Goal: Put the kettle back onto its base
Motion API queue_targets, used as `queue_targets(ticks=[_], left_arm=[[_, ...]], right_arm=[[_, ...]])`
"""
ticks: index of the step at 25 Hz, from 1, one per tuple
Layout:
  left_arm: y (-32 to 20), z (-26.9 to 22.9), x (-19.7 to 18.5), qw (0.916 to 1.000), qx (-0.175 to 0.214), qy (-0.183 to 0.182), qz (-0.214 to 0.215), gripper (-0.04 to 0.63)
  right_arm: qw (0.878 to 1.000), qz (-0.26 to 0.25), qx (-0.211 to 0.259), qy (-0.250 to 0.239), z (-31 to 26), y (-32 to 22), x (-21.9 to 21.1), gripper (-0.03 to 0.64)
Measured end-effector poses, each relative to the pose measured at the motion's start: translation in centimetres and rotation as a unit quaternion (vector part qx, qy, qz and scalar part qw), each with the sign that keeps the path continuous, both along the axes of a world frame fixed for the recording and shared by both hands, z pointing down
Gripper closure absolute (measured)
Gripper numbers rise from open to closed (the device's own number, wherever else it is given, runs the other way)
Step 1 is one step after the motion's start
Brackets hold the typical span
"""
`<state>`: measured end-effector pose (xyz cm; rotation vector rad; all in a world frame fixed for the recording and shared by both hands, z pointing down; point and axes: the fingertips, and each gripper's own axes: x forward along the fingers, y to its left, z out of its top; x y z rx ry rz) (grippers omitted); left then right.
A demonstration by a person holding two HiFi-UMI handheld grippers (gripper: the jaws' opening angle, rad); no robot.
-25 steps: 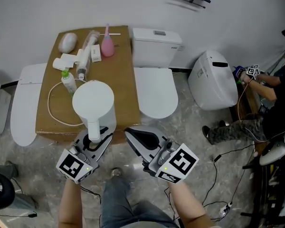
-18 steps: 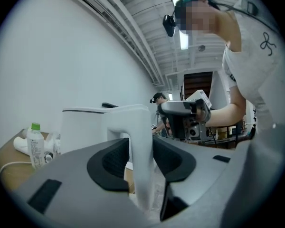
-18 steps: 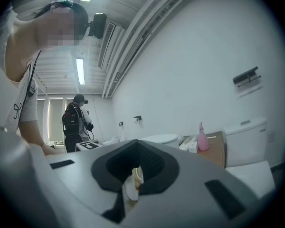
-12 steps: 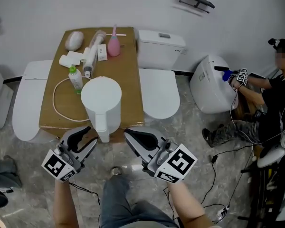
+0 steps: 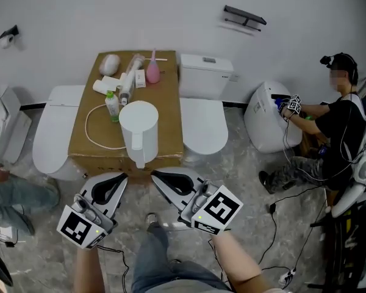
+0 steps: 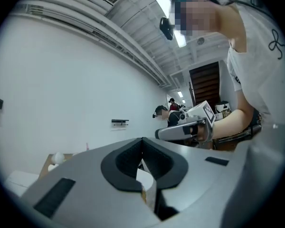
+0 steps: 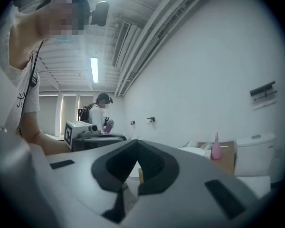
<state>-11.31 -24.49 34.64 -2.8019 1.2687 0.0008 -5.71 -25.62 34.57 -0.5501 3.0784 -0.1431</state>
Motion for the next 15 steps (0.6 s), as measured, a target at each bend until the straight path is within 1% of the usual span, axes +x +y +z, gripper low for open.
queue_targets(ticks=[3,8,12,15], left_arm=[[4.4,-2.4,2.5,1.0000,0.005,0.000,-0.005,0.586],[11.0,-4.5,5.1,0.9994,0.001,0.003,-0.034,0.586],[14.5,-5.5,6.3,0.9981,-0.017,0.023,-0.055,0.586],[16.4,-6.3,7.4,0.9981,-0.018,0.029,-0.052,0.586]], right_arm=[[1.000,-0.002,0.021,0.014,-1.5,4.0,1.0,0.609],[0.999,-0.004,0.040,0.019,-3.2,10.8,3.6,0.609],[0.999,-0.006,0.044,0.017,-4.2,14.8,5.5,0.609],[0.999,-0.005,0.047,0.013,-5.2,16.6,6.3,0.609]])
